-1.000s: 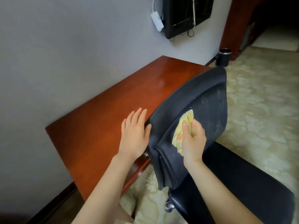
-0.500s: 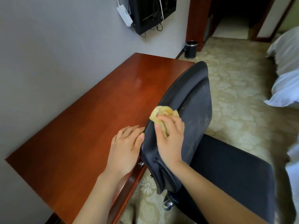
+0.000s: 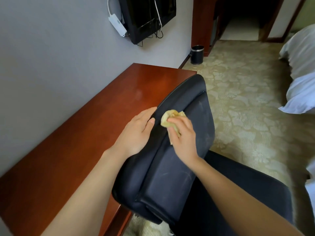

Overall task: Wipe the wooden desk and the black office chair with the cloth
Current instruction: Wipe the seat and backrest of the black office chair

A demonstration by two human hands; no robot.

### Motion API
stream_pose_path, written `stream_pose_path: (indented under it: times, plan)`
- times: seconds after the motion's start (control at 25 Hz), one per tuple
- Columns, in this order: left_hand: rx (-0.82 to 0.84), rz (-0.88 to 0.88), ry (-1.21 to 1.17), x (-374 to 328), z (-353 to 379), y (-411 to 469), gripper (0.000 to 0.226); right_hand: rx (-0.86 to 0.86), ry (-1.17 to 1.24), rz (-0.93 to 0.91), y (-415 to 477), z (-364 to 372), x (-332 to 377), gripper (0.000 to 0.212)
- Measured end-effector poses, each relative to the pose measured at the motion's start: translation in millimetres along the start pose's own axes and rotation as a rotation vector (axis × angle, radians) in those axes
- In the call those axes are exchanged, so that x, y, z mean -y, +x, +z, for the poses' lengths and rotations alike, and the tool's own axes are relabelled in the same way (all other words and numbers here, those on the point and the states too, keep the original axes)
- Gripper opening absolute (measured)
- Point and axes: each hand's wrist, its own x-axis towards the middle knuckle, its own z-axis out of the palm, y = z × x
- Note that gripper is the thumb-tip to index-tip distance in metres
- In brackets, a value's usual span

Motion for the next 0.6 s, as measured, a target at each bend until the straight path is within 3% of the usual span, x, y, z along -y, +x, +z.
stream_pose_path:
  times: [0.16,0.28,0.4,0.48,0.6]
  plan:
    - [0.092,-0.02,0.047,1,6,40,0.047,-0.115,-0.032,0.152,68,-7,-44,0.021]
    - [0.027,-0.064,-0.14,2,12,40,0.043,-0.268,-0.03,0.347,115,-9,-74,0.024]
    - [-0.072,-0.02,-0.054,1,14,41,0.041,-0.407,0.018,0.569,147,-8,-93,0.027]
    - [-0.081,-0.018,0.027,1,14,45,0.042,-0.433,0.035,0.614,145,-2,-88,0.026]
    - [-0.071,-0.041,0.027,2,13,48,0.042,-0.4,0.054,0.535,103,11,-62,0.027]
